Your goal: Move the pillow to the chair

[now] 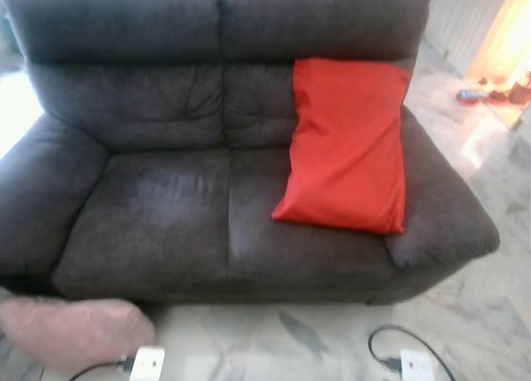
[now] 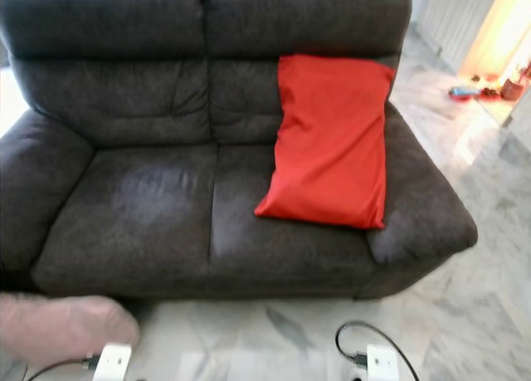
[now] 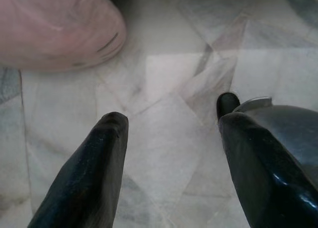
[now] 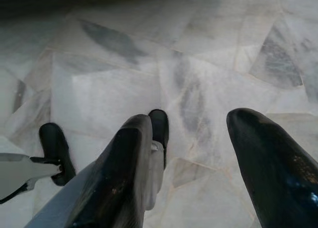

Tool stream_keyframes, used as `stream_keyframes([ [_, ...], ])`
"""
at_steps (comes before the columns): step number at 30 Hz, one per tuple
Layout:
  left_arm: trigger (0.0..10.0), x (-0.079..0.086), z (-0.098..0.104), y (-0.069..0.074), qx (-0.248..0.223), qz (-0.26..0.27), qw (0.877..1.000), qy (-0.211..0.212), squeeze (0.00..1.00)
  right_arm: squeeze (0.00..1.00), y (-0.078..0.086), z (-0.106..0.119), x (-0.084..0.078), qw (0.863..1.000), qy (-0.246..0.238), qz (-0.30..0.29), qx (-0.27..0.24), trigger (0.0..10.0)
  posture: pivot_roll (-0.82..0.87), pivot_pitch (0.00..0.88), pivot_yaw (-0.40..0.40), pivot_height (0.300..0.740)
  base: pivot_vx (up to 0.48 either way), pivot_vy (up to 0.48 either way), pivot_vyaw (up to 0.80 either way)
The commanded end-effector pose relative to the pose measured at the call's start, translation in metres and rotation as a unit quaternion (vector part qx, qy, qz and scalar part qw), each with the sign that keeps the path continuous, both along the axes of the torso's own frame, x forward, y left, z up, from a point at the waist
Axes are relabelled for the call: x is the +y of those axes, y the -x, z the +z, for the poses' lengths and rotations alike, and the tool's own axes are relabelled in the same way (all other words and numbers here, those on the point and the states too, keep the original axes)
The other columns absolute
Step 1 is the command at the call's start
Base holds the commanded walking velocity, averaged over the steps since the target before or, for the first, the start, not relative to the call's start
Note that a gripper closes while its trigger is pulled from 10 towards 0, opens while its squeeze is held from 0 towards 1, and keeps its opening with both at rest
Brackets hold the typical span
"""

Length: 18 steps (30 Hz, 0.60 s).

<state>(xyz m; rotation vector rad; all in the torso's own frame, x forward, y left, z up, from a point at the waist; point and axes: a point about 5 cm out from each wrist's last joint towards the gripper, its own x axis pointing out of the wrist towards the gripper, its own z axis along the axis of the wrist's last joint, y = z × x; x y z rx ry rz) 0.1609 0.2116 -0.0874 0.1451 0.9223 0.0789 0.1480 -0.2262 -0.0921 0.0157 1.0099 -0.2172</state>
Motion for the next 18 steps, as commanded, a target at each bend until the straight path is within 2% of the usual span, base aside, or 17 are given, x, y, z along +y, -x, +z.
stream_keyframes([
  [1, 10.0, 0.0015, -0.0016, 0.0042, 0.008, 0.002, 1.0, -0.001, 0.0, 0.0, 0.0015, -0.0003, -0.0012, 1.0, 0.0, 0.0, 0.001, 10.0, 0.07, 0.082, 0.007, 0.74, 0.0, 0.319, 0.0],
  [16, 10.0, -0.0023, -0.0026, 0.0044, 0.01, 0.001, 1.0, 0.001, 0.0, 0.0, -0.0009, -0.0001, 0.0021, 1.0, -0.001, 0.023, 0.003, 10.0, 0.07, 0.091, 0.005, 0.74, 0.0, 0.319, 0.0],
  [18, 10.0, -0.0031, -0.0025, 0.0037, 0.01, 0.001, 1.0, 0.002, 0.0, 0.0, -0.0009, -0.0003, 0.0031, 1.0, -0.005, 0.027, 0.004, 10.0, 0.07, 0.093, 0.005, 0.74, 0.0, 0.319, 0.59],
])
